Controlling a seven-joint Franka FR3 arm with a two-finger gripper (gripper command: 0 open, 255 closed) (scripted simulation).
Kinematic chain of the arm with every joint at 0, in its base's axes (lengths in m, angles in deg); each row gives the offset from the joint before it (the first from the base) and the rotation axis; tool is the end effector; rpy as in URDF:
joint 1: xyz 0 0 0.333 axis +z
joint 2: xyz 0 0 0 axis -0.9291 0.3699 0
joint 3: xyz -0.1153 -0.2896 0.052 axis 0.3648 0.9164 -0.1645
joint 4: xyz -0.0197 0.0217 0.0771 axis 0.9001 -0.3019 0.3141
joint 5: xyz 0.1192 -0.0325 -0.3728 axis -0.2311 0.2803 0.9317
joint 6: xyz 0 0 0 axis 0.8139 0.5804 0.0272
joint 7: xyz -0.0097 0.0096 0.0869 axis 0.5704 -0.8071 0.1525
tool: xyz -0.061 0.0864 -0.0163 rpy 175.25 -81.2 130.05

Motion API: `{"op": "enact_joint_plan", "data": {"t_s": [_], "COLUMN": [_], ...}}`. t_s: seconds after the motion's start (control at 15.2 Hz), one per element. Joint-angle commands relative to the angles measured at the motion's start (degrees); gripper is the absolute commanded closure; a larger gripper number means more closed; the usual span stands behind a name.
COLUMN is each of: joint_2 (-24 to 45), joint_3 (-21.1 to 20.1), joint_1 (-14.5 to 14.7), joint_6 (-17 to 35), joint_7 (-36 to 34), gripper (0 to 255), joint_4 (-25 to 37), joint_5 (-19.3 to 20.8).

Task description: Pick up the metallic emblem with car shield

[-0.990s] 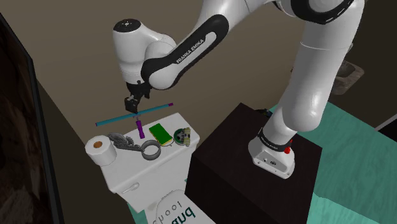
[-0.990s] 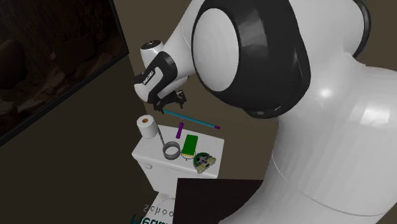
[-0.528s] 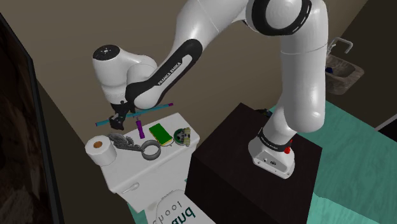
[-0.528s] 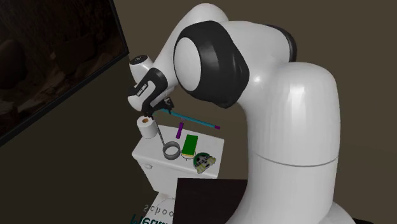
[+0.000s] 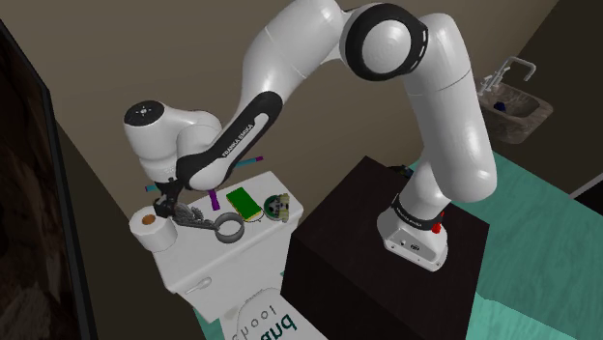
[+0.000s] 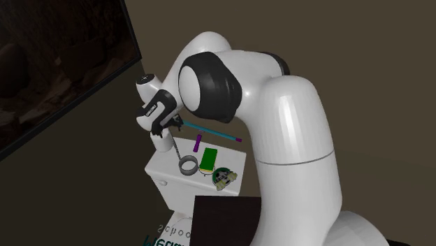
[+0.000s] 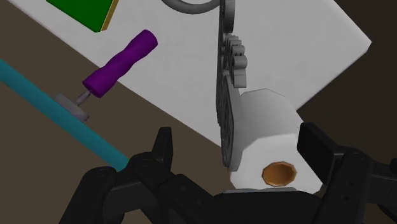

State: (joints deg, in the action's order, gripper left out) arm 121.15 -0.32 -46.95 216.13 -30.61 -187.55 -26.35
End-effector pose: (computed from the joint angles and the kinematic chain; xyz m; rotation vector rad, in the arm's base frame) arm 0.5288 0.4165 0.1952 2.9812 0.6861 0.1796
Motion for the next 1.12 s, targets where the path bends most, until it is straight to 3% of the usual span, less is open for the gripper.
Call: {"op": "enact_joint_plan", "data": {"t_s": [0.0,0.33,0.4,1.06], "joint_2": [1.3,2.8,2.7,2.2], "joint_3": [0.5,1.1,1.1,0.8], "joint_1": [0.4,0.8,0.8,0.7], "joint_6": [0.9,2.0,2.0,1.6], "joint_7": [-0.5,-1.0,-1.0,-0.8], "gripper": [0,0,255,255], "joint_4": [0.4,0.8,0.7,0.6], "joint_5": [0.6,1.2,1.2,1.0]}}
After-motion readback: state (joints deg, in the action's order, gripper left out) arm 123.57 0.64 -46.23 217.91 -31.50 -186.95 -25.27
